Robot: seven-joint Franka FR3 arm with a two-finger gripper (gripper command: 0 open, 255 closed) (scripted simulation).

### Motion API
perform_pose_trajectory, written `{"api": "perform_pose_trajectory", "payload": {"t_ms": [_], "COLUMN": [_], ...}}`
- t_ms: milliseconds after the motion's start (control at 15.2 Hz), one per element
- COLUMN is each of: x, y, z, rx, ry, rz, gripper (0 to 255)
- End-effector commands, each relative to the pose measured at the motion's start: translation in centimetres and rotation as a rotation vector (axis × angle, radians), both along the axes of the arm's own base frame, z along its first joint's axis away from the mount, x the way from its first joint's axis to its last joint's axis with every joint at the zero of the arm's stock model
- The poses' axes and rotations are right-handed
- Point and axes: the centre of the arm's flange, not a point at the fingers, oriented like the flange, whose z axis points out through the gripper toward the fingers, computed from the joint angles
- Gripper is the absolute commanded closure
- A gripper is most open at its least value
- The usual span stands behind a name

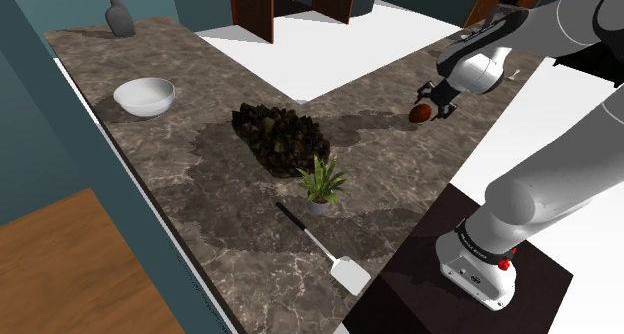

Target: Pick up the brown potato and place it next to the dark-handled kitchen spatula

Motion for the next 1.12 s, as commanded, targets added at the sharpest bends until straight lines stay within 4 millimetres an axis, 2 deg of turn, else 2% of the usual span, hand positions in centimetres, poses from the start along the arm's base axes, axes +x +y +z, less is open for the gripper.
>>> {"api": "perform_pose_trajectory", "payload": {"t_ms": [0,330,396,990,1056], "x": [0.04,0.04,0.04,0.04,0.04], "y": [0.02,0.02,0.02,0.02,0.02], "z": [-0.20,-0.19,-0.19,-0.20,0.33], "rx": [0.000,0.000,0.000,0.000,0.000], "ry": [0.000,0.000,0.000,0.000,0.000], "rz": [0.000,0.000,0.000,0.000,0.000], "gripper": [0,0,255,255,255]}}
